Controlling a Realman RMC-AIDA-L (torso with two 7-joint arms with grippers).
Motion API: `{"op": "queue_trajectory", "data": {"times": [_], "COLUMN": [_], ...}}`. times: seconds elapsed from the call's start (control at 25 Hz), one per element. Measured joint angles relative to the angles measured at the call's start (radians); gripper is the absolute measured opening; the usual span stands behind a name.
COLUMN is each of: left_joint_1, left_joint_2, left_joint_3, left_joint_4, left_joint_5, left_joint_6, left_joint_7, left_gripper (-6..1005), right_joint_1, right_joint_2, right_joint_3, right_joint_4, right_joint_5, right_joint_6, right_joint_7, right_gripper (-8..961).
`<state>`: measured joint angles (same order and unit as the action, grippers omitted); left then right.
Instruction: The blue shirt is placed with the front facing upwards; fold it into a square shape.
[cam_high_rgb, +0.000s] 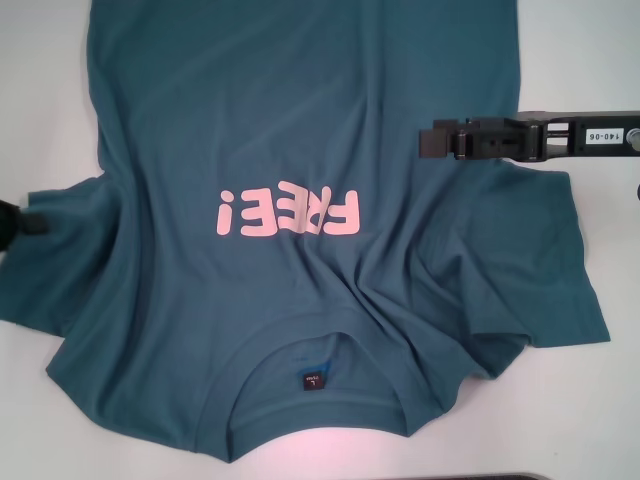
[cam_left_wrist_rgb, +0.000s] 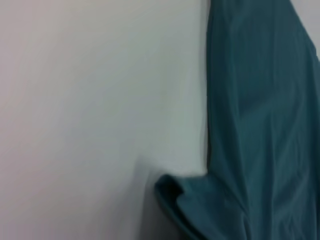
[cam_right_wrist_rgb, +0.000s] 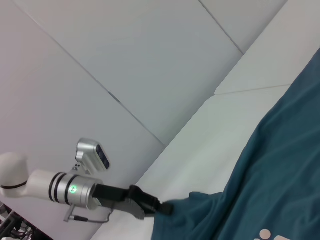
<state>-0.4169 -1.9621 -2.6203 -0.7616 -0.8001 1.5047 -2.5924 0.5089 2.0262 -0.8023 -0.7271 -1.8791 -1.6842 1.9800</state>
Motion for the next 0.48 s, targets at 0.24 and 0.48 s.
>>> {"op": "queue_trajectory", "data": {"times": [0.24,0.48], "left_joint_1": [-0.009,-0.024], "left_joint_2": [0.013,0.037], "left_joint_3": [0.005,0.008], "left_joint_4": [-0.044,-0.078], "left_joint_5": [0.001,0.053], "left_joint_6": [-0.008,-0.014], "left_joint_7": [-0.004,-0.045], "left_gripper": [20,20], "right_joint_1": [0.000,0.000], "right_joint_2": [0.001,0.001], "right_joint_3": [0.000,0.000], "right_joint_4": [0.000,0.000], "right_joint_5": [0.000,0.000], "right_joint_6": [0.000,0.000], "right_joint_7": [0.000,0.000], "right_gripper": [915,915]}}
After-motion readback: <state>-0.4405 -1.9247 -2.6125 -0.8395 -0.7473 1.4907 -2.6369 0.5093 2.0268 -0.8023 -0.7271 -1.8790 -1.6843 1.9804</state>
